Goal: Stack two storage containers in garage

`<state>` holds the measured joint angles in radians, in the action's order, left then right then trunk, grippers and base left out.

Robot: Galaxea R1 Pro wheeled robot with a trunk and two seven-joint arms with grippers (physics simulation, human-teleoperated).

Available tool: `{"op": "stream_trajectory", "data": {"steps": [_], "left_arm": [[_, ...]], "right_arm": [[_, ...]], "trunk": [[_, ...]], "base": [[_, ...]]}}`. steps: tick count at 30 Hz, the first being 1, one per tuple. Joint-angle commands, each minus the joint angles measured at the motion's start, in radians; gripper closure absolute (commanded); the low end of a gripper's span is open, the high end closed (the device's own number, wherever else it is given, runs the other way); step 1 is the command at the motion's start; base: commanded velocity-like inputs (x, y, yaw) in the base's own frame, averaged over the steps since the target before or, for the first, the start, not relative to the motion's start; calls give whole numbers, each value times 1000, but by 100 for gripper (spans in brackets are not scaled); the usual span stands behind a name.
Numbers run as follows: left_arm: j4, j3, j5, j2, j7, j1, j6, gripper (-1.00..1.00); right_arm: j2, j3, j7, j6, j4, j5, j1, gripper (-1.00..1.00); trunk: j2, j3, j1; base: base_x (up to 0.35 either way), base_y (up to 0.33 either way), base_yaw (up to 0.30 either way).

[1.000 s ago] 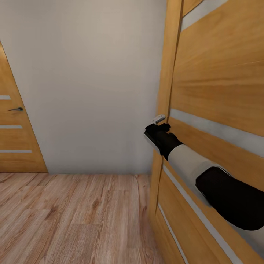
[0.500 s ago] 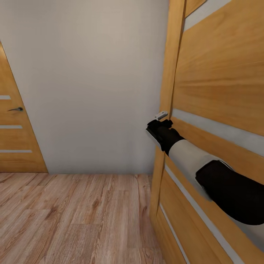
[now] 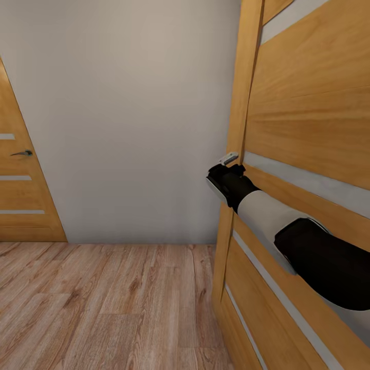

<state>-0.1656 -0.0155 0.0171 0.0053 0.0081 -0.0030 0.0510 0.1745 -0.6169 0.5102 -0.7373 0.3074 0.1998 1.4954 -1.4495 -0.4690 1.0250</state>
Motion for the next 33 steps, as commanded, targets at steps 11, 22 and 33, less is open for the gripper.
{"op": "stream_trajectory", "data": {"steps": [11,22,33], "left_arm": [[0,-1,2,0,3,0,1,-100],[0,-1,3,1,3,0,0,-100],[0,-1,2,1,3,0,0,-100]], "right_arm": [[-37,-11,9,5,-1,-5,16,-100],[-87,-11,9,9,-1,-5,20,-100],[-146,-10,9,13,-1,-5,34,-100]], "trunk": [[-1,-1,0],[-1,-1,0],[-1,-1,0]], "base": [[0,0,0],[0,0,0],[0,0,0]]}}
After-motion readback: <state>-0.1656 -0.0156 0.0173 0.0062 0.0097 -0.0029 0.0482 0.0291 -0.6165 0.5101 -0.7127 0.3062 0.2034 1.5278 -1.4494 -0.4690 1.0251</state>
